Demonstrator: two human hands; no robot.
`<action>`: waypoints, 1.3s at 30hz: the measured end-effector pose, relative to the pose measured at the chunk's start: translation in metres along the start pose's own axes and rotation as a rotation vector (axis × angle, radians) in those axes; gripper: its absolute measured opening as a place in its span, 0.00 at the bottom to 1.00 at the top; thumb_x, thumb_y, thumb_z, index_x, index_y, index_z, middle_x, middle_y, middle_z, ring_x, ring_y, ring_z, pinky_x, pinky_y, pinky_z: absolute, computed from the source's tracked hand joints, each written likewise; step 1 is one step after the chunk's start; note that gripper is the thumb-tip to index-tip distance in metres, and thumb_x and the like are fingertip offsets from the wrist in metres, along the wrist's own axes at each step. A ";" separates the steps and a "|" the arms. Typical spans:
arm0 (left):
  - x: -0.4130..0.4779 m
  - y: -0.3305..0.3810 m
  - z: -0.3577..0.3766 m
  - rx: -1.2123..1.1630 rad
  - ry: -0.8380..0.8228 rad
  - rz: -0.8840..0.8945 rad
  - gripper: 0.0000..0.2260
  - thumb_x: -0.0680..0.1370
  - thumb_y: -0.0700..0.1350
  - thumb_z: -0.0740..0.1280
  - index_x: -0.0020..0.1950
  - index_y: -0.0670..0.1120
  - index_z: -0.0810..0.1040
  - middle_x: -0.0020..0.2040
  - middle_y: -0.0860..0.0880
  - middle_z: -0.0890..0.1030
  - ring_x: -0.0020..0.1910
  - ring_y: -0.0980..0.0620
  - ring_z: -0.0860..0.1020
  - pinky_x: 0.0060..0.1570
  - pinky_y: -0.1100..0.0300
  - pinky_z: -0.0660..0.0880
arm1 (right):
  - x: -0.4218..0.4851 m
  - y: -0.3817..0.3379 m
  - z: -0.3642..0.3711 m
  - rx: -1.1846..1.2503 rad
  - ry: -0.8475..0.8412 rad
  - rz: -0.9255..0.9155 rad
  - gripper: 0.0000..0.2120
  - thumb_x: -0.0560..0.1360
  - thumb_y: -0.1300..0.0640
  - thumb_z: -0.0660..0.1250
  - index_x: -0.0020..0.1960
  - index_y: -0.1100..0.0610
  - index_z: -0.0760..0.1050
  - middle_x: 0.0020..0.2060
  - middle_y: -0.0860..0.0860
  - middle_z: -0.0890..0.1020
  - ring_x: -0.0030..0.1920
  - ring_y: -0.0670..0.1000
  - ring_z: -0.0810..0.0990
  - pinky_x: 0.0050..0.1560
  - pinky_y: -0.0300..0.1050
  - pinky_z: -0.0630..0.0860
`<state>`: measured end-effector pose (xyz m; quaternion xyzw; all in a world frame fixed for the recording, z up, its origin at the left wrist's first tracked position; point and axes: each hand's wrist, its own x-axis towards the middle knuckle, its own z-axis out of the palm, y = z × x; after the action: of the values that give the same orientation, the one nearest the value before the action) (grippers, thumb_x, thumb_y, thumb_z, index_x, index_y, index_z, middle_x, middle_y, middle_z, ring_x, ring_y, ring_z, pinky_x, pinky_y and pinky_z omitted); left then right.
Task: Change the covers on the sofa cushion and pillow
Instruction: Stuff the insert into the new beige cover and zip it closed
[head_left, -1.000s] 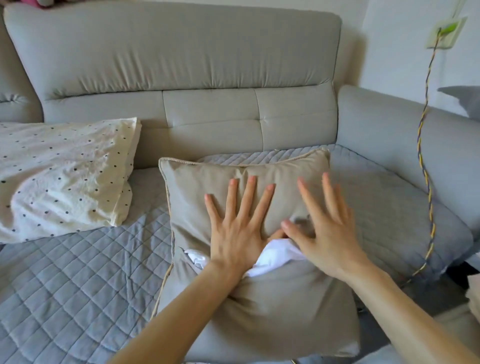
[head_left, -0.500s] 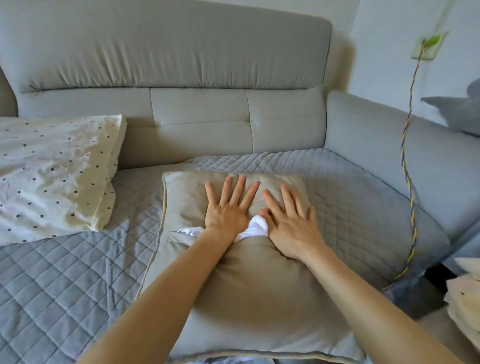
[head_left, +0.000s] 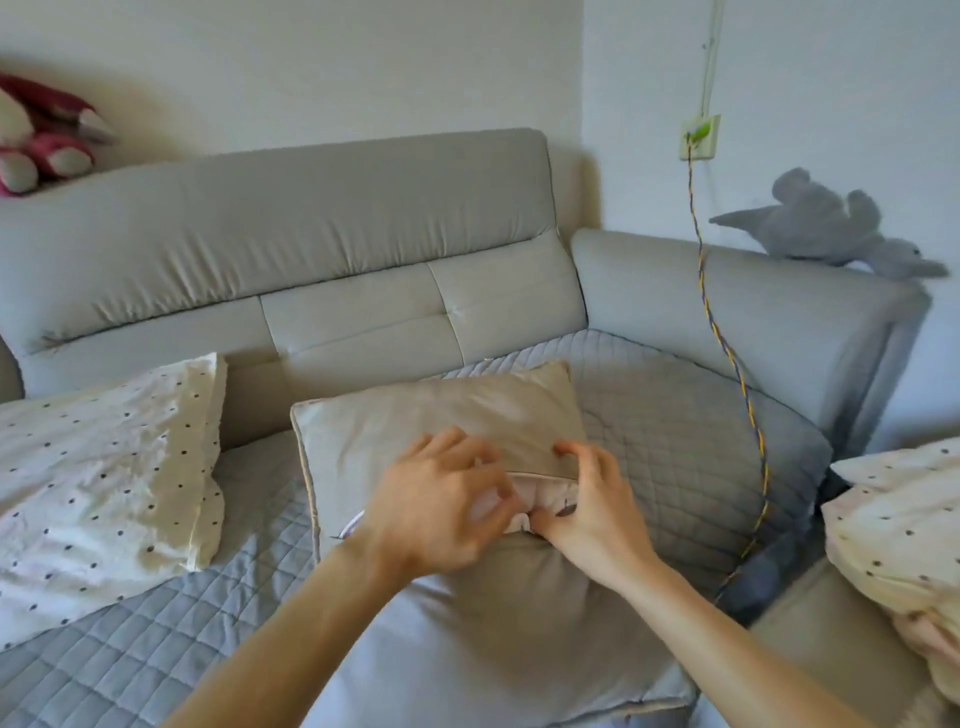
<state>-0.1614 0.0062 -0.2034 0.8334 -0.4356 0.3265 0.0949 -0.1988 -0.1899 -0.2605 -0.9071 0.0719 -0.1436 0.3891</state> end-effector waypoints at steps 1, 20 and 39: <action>-0.008 0.004 0.007 0.032 -0.040 0.068 0.12 0.77 0.59 0.64 0.43 0.55 0.82 0.47 0.58 0.81 0.46 0.52 0.77 0.43 0.57 0.72 | 0.001 0.000 0.001 -0.005 0.002 0.015 0.38 0.60 0.38 0.69 0.66 0.38 0.59 0.68 0.45 0.63 0.64 0.56 0.69 0.57 0.57 0.73; -0.073 0.010 0.006 0.258 -0.006 -0.258 0.19 0.79 0.62 0.60 0.53 0.51 0.83 0.56 0.49 0.80 0.56 0.45 0.75 0.55 0.50 0.68 | -0.007 0.025 -0.001 -0.398 0.159 -0.673 0.11 0.79 0.50 0.59 0.51 0.48 0.79 0.51 0.41 0.79 0.52 0.49 0.74 0.49 0.48 0.69; -0.106 -0.033 -0.025 -0.004 -0.110 -0.398 0.19 0.79 0.66 0.57 0.38 0.56 0.77 0.39 0.62 0.74 0.41 0.60 0.75 0.48 0.56 0.71 | -0.006 0.050 -0.028 -0.387 0.086 -0.614 0.17 0.77 0.37 0.55 0.54 0.43 0.77 0.48 0.37 0.80 0.55 0.44 0.73 0.54 0.50 0.60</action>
<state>-0.1902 0.1074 -0.2461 0.9194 -0.2674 0.2545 0.1356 -0.2138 -0.2422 -0.2797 -0.9363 -0.1618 -0.2755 0.1458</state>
